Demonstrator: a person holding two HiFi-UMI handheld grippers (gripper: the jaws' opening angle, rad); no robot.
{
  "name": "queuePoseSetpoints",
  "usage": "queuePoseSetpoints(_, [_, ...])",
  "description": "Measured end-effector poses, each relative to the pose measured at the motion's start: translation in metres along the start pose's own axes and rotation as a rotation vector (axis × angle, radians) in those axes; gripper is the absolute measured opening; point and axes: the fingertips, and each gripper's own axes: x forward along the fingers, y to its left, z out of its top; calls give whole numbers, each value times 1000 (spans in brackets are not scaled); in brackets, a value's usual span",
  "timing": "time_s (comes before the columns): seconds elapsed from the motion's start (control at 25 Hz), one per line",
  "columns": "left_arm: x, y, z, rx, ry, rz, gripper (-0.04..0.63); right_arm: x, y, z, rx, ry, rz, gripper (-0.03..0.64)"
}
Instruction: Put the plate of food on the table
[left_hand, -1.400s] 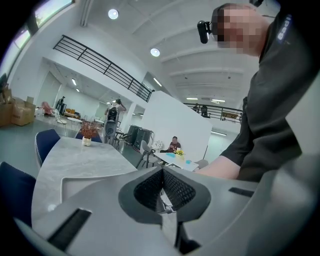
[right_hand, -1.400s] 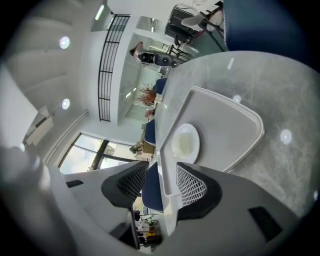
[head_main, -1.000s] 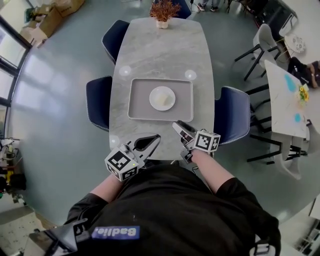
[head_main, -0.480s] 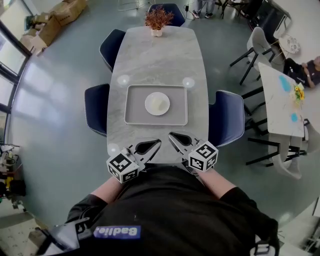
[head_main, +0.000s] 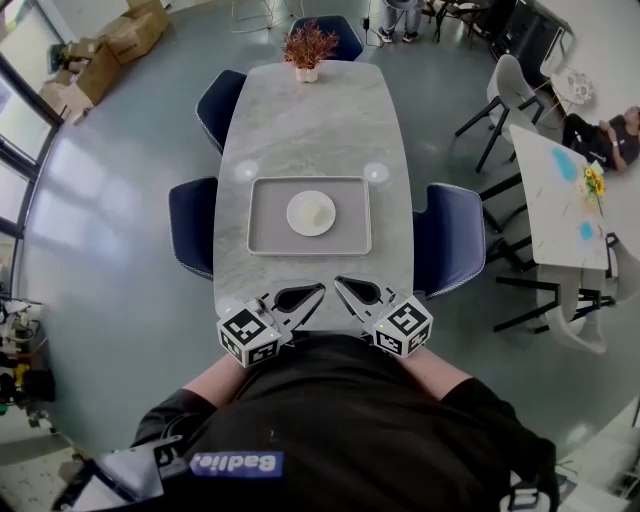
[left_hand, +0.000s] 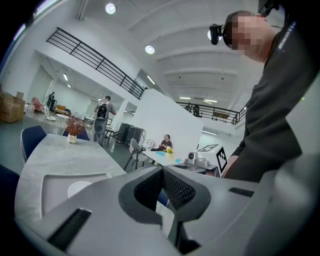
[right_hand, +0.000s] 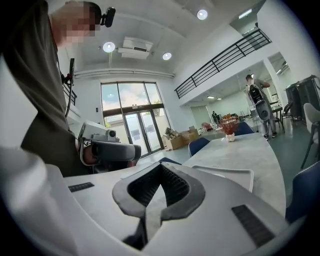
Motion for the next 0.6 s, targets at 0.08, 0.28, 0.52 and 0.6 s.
queuePoseSetpoints(0.08, [1,-3,-1,7,4,-8,6,-2,0,1,1,-6,-2,11])
queuePoseSetpoints(0.28, [-2,-6,-1,12,5,-7,6,-2,5,2,-4,-4,3,11])
queuePoseSetpoints(0.52, [-5,-8,-2,19,7,-3,6,-1,10,1,-8,7,13,11])
queuePoseSetpoints(0.6, [-6,-9,-3,20,6,-3,6,-2,11,1,-10,12,13,11])
